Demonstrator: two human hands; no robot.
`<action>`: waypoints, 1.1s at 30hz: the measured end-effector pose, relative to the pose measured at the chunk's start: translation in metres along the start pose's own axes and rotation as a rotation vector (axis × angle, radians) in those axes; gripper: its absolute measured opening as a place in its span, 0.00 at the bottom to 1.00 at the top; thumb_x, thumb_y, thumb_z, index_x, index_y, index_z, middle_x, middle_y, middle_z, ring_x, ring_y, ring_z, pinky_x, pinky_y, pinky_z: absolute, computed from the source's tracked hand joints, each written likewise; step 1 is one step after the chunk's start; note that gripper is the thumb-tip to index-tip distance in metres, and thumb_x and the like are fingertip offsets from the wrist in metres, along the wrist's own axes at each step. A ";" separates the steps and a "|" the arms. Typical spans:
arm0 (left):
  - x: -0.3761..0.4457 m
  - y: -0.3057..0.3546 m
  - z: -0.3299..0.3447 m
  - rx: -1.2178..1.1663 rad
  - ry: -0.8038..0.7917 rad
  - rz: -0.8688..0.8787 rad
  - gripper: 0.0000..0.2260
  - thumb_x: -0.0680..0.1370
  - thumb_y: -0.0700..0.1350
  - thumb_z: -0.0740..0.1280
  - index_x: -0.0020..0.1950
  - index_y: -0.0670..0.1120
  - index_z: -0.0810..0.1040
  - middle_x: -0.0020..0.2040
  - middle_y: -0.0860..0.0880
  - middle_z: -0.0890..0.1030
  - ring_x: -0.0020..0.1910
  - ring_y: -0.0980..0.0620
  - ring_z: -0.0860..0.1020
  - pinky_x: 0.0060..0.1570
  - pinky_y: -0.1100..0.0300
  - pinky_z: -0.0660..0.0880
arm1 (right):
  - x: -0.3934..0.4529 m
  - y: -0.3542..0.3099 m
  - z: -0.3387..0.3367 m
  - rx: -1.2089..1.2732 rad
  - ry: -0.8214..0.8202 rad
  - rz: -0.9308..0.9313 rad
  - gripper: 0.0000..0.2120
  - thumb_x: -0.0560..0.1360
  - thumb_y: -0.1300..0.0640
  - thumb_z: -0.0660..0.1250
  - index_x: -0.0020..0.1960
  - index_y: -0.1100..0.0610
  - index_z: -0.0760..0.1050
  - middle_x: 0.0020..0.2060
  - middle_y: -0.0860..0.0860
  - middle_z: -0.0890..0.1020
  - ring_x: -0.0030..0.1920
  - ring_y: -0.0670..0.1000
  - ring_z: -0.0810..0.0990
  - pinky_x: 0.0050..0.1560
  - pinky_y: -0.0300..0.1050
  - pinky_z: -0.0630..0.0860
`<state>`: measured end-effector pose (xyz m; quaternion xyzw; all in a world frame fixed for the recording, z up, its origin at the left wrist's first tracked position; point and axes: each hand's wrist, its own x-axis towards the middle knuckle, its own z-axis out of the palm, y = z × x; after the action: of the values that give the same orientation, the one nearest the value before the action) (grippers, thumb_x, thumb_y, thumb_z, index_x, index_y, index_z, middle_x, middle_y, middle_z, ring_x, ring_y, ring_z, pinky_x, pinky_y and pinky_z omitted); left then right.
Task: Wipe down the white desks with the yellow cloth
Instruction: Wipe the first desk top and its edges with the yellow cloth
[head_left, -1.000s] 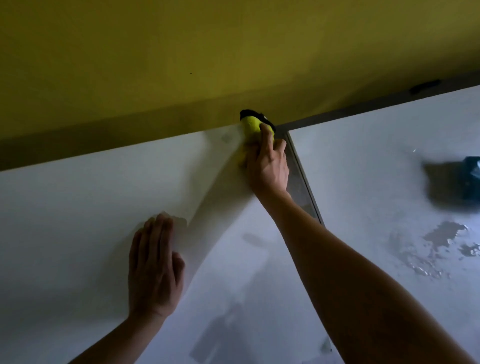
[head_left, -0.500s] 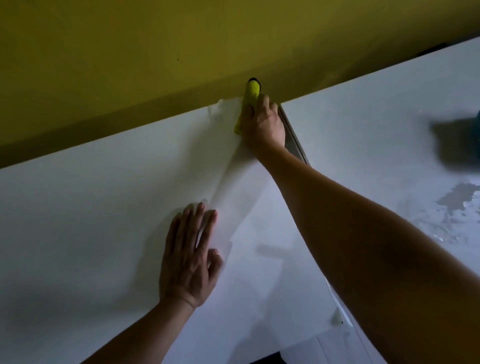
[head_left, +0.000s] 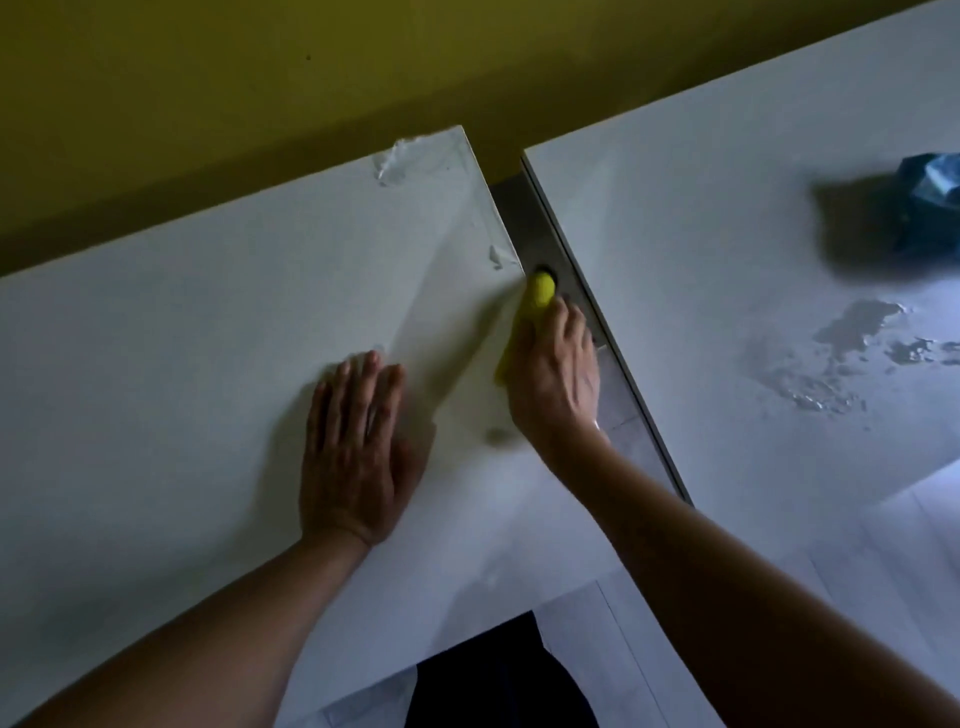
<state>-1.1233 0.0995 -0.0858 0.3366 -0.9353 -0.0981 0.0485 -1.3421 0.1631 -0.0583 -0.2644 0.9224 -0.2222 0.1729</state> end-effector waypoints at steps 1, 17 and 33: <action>0.000 -0.001 0.000 0.007 0.003 0.001 0.29 0.82 0.51 0.52 0.83 0.43 0.62 0.84 0.42 0.59 0.84 0.39 0.56 0.80 0.37 0.56 | 0.020 -0.014 0.005 -0.023 -0.010 -0.040 0.29 0.84 0.50 0.57 0.81 0.59 0.53 0.71 0.58 0.69 0.68 0.58 0.70 0.69 0.51 0.66; 0.002 0.001 0.003 0.012 0.058 0.021 0.32 0.78 0.48 0.57 0.83 0.41 0.63 0.84 0.40 0.60 0.83 0.37 0.58 0.80 0.36 0.56 | -0.050 0.038 -0.012 -0.019 0.005 0.104 0.13 0.85 0.52 0.56 0.65 0.58 0.68 0.55 0.55 0.74 0.57 0.58 0.73 0.53 0.49 0.66; 0.008 0.000 0.009 0.053 0.107 0.042 0.29 0.82 0.51 0.52 0.83 0.43 0.64 0.83 0.40 0.61 0.83 0.38 0.59 0.81 0.39 0.55 | 0.041 -0.016 0.011 -0.101 0.072 -0.065 0.22 0.77 0.58 0.63 0.70 0.57 0.66 0.61 0.55 0.74 0.61 0.58 0.74 0.61 0.51 0.71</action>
<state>-1.1312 0.0958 -0.0940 0.3231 -0.9404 -0.0544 0.0914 -1.3634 0.1238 -0.0679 -0.2943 0.9291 -0.1901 0.1187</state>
